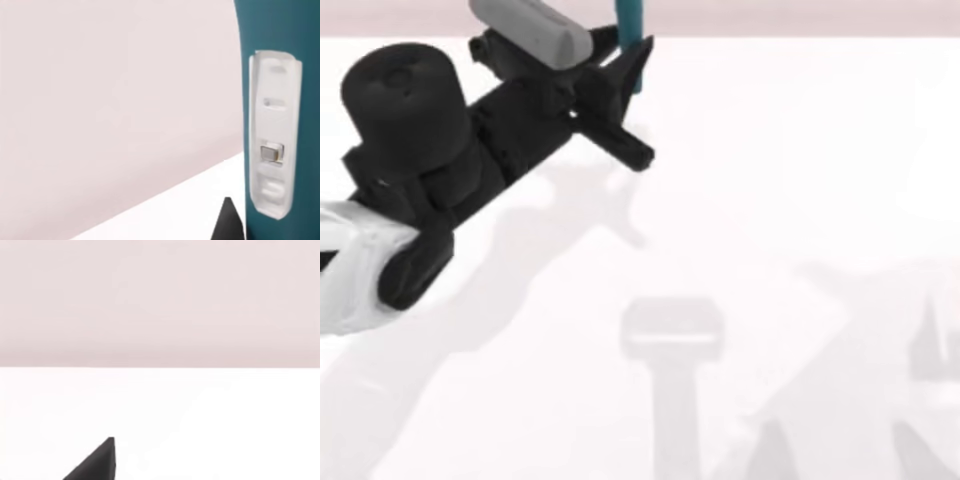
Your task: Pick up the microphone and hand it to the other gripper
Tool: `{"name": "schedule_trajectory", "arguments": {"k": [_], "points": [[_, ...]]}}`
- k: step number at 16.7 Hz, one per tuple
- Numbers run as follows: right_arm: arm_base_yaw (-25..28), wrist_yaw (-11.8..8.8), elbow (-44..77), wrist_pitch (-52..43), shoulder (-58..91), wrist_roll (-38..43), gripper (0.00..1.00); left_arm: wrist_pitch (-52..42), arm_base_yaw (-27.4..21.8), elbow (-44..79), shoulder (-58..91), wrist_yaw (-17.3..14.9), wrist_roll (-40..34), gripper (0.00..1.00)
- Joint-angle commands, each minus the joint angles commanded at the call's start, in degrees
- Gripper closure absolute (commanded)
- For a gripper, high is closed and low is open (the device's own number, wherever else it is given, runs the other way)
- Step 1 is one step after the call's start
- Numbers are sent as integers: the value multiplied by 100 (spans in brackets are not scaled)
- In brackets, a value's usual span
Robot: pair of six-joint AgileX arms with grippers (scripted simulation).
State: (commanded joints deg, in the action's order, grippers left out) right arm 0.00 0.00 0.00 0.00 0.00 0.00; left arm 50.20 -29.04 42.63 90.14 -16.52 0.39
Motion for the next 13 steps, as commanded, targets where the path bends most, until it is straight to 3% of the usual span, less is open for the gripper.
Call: {"name": "schedule_trajectory", "arguments": {"k": [4, 13], "points": [[0, 0, 0, 0, 0, 0, 0, 463, -612, -156, 2, 675, -70, 100], [0, 0, 0, 0, 0, 0, 0, 503, -661, -168, 0, 724, -75, 100]]}}
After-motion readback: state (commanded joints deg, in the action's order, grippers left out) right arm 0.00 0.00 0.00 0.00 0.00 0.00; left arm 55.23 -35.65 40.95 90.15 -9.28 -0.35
